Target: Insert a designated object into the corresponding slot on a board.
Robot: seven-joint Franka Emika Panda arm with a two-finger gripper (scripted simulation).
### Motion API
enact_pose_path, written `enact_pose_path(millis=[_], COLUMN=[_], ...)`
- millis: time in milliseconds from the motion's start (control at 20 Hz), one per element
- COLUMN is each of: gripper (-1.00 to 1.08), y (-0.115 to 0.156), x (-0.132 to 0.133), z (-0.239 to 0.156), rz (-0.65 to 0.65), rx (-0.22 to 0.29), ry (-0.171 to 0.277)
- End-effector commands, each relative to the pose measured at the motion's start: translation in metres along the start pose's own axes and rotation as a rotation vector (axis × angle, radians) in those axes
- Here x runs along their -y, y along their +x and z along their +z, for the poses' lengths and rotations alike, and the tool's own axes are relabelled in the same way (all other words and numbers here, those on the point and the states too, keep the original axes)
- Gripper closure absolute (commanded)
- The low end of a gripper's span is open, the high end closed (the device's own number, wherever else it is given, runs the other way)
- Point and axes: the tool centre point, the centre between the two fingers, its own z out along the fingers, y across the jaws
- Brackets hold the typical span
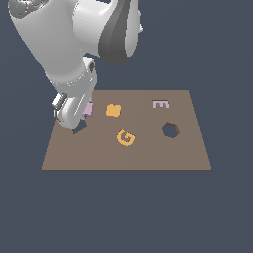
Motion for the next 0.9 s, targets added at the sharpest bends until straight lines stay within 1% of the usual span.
enact_pose_path(millis=[0, 500, 850], gripper=[1.08, 1.08, 1.08], y=[-0.002, -0.002, 0.002], x=[0.006, 0.031, 0.044], z=[-0.001, -0.003, -0.004], rz=[0.099, 0.486, 0.700], rx=[0.000, 0.000, -0.001], ry=[0.001, 0.001, 0.000])
